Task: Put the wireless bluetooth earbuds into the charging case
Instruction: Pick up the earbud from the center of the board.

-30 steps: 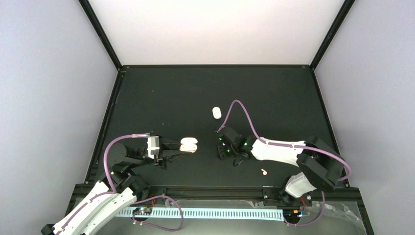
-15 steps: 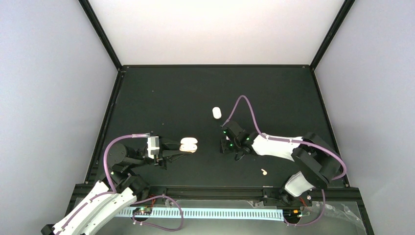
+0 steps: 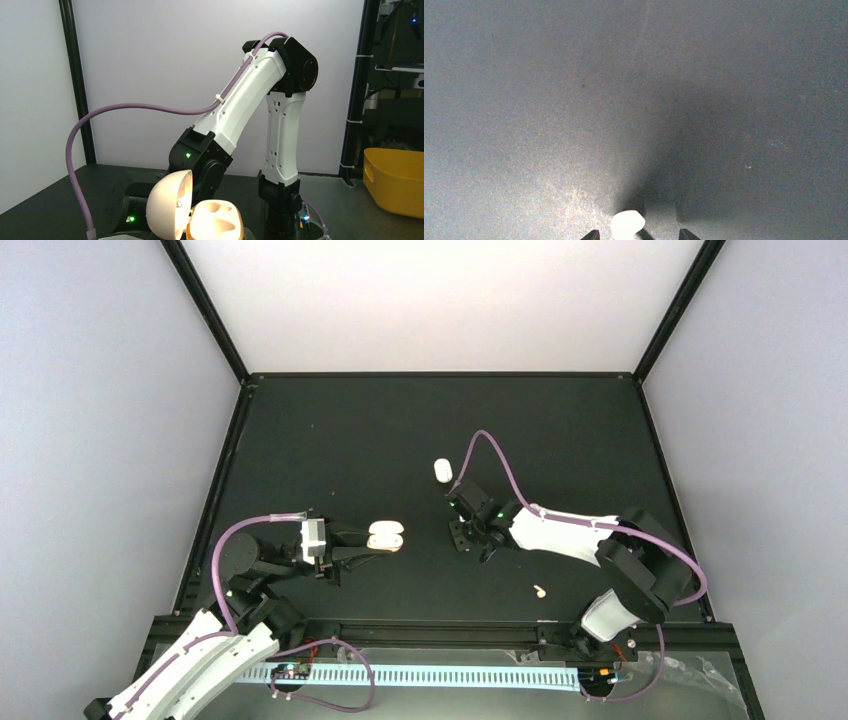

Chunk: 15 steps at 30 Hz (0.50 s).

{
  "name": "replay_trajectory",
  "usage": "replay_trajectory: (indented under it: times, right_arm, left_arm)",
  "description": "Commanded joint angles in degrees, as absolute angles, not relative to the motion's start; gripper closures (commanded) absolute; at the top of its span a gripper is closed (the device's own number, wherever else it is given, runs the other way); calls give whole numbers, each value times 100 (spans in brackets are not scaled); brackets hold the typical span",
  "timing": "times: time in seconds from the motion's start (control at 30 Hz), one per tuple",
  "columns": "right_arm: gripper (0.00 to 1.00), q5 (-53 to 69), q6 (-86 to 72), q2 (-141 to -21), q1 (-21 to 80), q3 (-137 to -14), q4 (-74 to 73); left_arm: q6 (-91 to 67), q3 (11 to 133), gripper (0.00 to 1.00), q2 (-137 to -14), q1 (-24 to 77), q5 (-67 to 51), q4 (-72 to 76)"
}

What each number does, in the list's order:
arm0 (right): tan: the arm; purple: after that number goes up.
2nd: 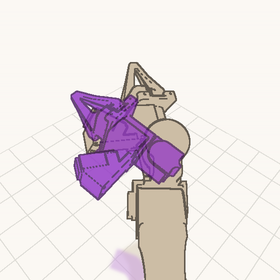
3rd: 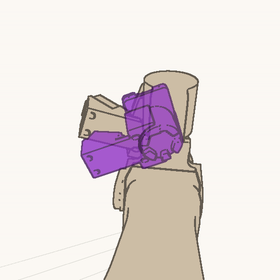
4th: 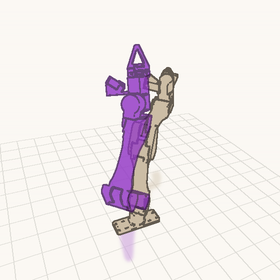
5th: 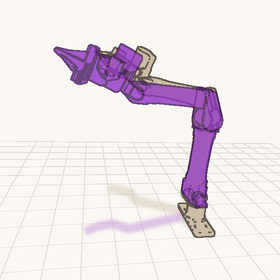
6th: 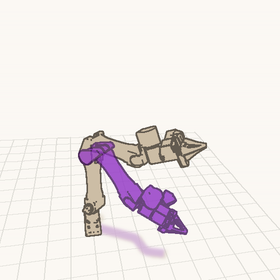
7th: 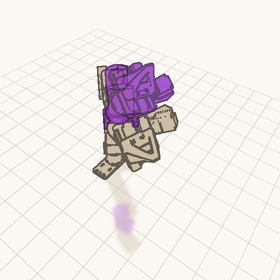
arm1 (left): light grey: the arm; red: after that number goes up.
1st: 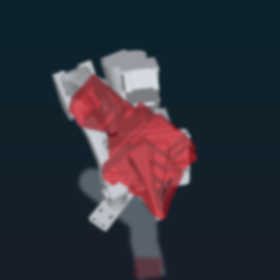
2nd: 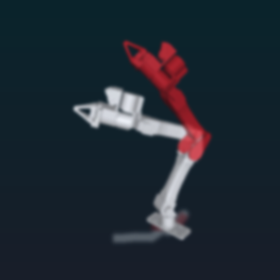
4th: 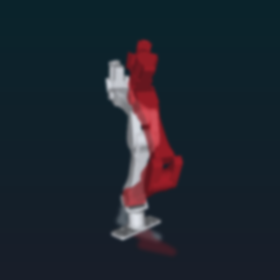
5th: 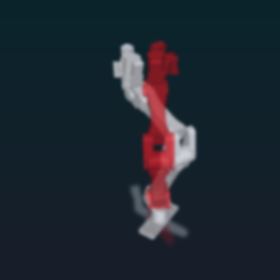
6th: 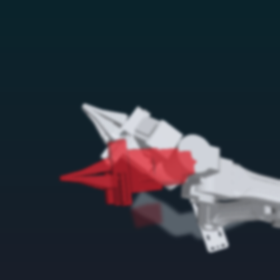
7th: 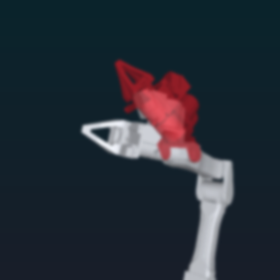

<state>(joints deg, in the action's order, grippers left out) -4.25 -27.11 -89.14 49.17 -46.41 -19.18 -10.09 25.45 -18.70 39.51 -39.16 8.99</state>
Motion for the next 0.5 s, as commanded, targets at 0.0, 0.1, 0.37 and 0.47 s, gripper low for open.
replay_trajectory:
  times: [0.0, 0.1, 0.37, 0.47]
  right_arm:
    - [60, -526, -2497, -8921, 4998, -4719, -2305]
    - [59, -318, -2562, -8974, 5051, -4625, -2181]
    - [60, -44, -2577, -9172, 5239, -4791, -2092]
    - [60, -18, -2561, -9226, 5322, -4865, -2166]
  left_arm:
    - [-949, 2619, 98, -1819, 3974, -3899, 904]
    - [-958, 2619, 98, -1811, 3981, -3901, 923]
    - [-975, 2619, 98, -1774, 3978, -3919, 879]
    - [-976, 2619, 98, -1769, 3979, -3916, 888]
